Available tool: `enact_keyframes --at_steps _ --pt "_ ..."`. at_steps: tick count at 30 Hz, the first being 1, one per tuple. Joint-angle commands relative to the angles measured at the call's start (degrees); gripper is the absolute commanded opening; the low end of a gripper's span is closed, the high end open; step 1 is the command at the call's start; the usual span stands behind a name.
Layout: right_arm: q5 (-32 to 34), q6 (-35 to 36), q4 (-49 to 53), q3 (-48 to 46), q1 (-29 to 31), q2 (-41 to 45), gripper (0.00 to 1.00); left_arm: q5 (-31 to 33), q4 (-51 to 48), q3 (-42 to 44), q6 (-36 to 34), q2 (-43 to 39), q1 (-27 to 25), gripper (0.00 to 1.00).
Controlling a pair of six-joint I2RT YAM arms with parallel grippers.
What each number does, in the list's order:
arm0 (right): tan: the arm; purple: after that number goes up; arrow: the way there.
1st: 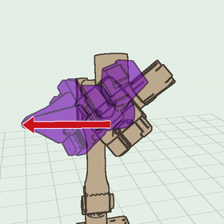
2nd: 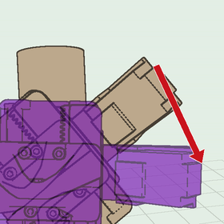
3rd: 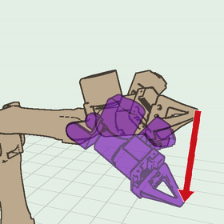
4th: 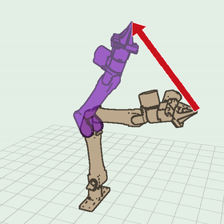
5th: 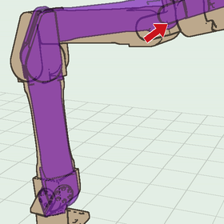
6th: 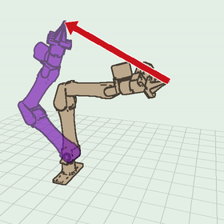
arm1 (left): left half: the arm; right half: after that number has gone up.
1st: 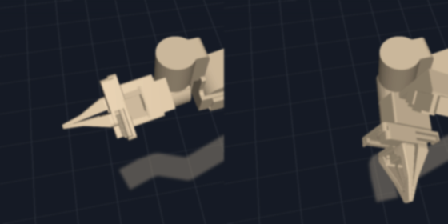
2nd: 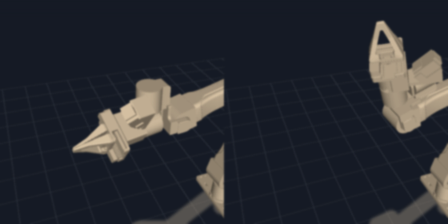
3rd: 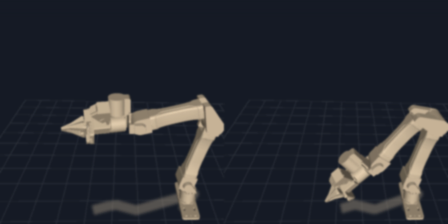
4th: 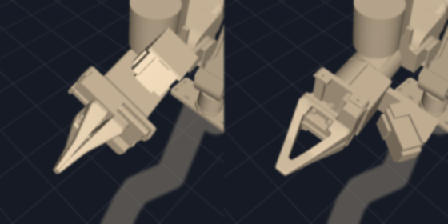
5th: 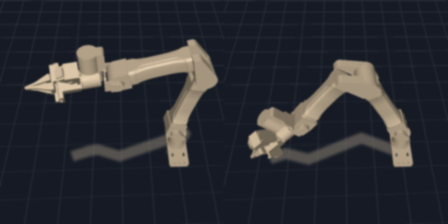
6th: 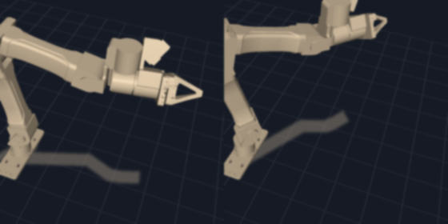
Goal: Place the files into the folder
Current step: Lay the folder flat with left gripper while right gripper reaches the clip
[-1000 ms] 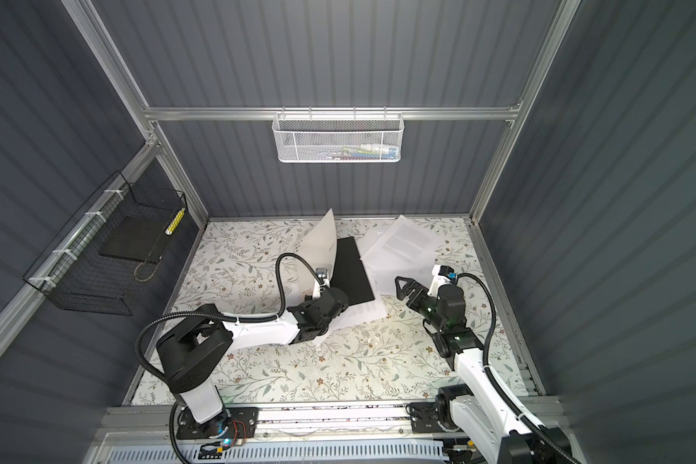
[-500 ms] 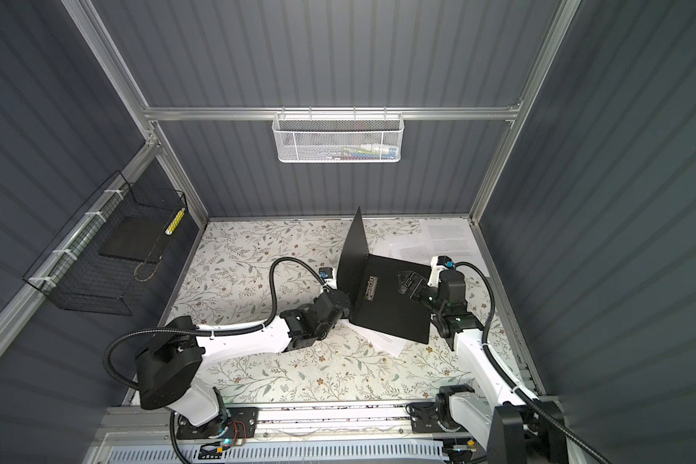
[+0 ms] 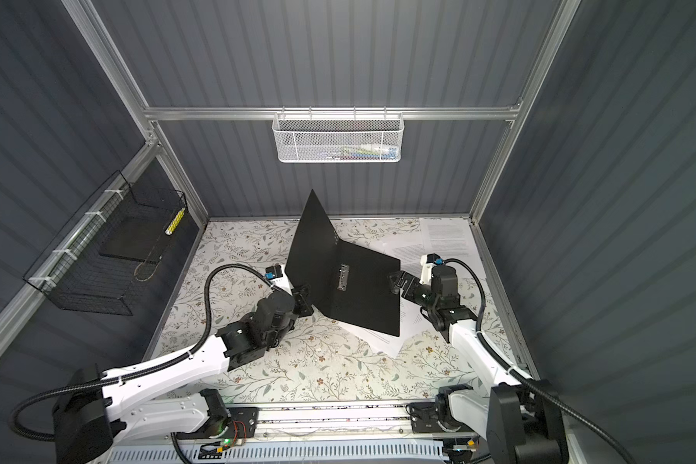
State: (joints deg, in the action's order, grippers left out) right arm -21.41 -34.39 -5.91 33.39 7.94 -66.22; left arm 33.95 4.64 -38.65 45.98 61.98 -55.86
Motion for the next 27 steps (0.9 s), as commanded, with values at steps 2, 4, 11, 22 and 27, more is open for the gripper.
enact_keyframes --at_steps 2,4,11,22,27 --pt "0.6 0.6 -0.5 2.0 3.2 -3.3 0.99 5.1 -5.5 5.0 3.4 -8.5 1.0 0.0" --pt "0.9 0.4 -0.7 2.8 5.0 -5.0 0.99 6.7 -7.6 8.4 4.8 -11.8 1.2 0.0" --pt "1.5 -0.8 -1.9 5.8 11.3 -11.4 0.98 14.0 -16.5 17.2 11.4 -22.6 1.3 0.0" --pt "3.6 -3.8 -4.4 7.3 13.8 -16.9 0.96 22.3 -32.1 13.8 16.6 -26.8 1.4 0.9" --pt "3.9 -3.7 -3.8 8.2 14.0 -16.9 0.96 31.1 -45.4 3.7 19.7 -27.4 1.4 1.0"
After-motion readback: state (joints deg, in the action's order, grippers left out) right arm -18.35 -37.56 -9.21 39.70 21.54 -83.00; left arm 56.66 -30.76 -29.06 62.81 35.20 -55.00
